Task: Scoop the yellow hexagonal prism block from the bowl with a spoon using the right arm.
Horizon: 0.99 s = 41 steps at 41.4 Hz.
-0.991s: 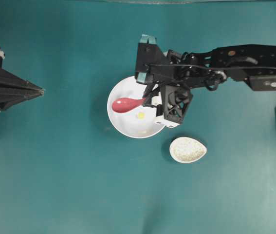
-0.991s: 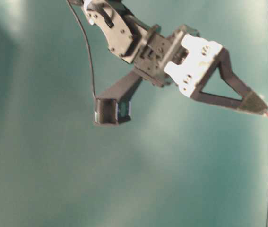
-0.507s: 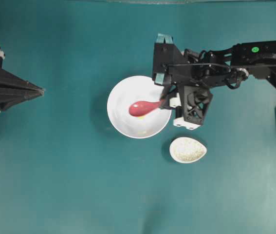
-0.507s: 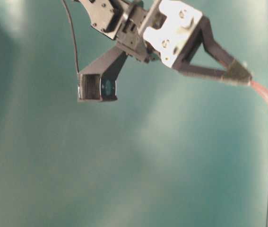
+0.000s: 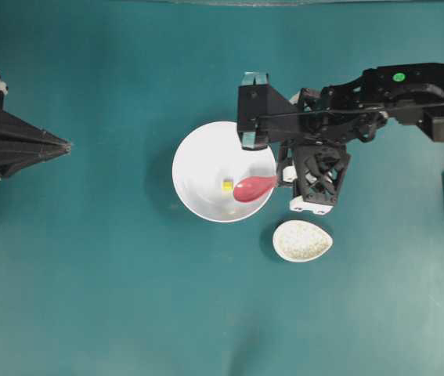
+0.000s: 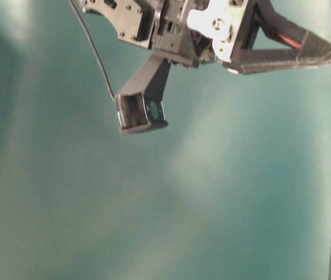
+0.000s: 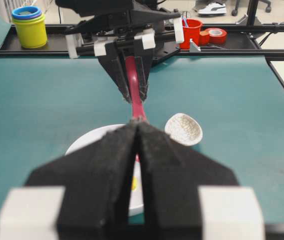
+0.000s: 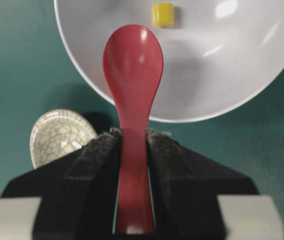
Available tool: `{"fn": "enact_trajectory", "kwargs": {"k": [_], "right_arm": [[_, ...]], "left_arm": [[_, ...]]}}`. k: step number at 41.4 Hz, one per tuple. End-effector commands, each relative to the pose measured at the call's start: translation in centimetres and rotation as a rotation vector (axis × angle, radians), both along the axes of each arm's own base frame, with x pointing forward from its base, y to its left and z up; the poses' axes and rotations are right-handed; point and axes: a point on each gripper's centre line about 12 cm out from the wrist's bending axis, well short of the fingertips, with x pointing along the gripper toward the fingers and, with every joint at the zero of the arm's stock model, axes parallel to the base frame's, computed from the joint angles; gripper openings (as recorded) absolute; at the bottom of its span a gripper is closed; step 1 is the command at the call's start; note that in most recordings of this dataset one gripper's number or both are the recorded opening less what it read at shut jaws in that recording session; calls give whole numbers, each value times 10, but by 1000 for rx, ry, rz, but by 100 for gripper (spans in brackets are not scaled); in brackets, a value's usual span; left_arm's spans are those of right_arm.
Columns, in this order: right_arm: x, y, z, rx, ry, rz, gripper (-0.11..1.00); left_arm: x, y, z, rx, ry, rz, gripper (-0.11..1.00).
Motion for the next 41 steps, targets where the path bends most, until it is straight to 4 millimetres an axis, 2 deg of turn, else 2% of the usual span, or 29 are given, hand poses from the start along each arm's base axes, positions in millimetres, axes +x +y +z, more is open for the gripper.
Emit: {"fn": "enact_trajectory", "kwargs": {"k": [1, 12, 18, 41], "right_arm": [[7, -2, 13, -10, -12, -13, 22], [11, -12, 11, -51, 118, -66, 22], [17, -12, 10, -49, 124, -66, 22], [30, -12, -18, -52, 139, -66, 22]], "left_arm": [[2, 0, 6, 2, -15, 1, 1], [2, 0, 7, 1, -18, 1, 1], [2, 0, 7, 0, -18, 1, 1], [2, 0, 7, 2, -18, 1, 1]]}}
